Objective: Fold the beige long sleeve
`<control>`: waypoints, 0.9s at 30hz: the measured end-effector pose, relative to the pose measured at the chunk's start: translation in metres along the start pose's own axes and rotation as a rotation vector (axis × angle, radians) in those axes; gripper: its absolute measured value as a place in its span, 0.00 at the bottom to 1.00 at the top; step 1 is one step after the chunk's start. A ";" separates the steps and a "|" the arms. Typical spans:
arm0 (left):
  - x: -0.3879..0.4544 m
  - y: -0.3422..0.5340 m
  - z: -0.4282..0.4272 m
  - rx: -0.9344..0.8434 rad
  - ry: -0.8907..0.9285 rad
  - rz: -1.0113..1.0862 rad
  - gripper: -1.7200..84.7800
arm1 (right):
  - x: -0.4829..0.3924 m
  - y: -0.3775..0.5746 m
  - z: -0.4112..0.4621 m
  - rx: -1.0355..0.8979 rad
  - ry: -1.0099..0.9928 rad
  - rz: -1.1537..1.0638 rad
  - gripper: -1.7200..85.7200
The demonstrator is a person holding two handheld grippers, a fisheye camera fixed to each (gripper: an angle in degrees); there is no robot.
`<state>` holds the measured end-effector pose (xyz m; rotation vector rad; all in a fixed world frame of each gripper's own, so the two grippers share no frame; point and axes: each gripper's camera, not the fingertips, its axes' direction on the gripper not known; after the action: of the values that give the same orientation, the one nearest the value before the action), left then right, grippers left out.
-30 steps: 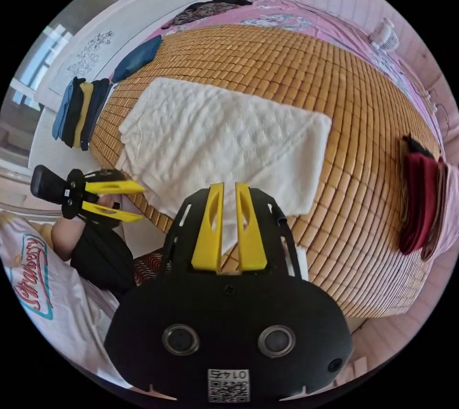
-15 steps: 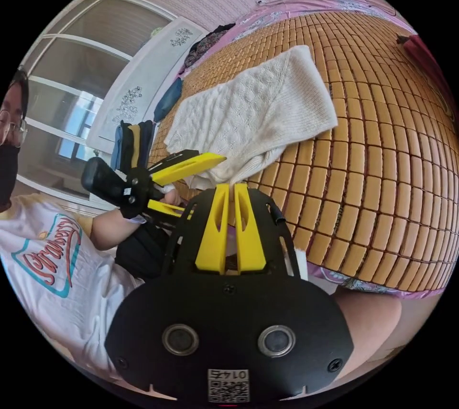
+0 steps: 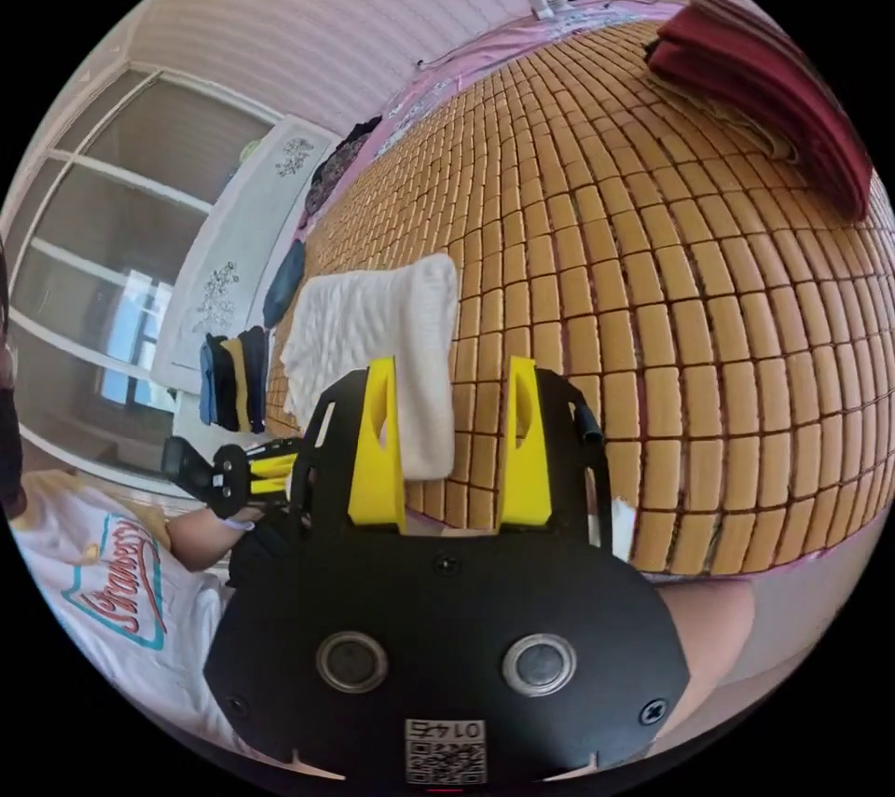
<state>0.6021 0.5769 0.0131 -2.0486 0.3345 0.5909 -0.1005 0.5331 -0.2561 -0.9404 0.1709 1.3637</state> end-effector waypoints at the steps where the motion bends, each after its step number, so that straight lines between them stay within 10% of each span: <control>1: -0.001 0.008 -0.003 -0.014 0.008 0.004 0.03 | 0.011 -0.003 0.001 0.034 -0.078 0.043 0.18; 10: -0.015 0.053 -0.030 0.181 0.035 -0.027 0.03 | 0.050 0.017 -0.041 0.169 -0.541 0.140 0.09; 19: -0.042 0.063 -0.037 0.521 0.361 -0.147 0.03 | 0.003 0.023 -0.173 0.345 -0.318 0.057 0.08; 27: -0.138 0.157 -0.055 0.334 0.171 -0.485 0.05 | -0.123 -0.054 -0.011 0.065 -0.360 -0.181 0.11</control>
<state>0.4287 0.4493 -0.0028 -1.7680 0.0229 0.0558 -0.0798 0.4381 -0.1634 -0.6266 -0.1403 1.3264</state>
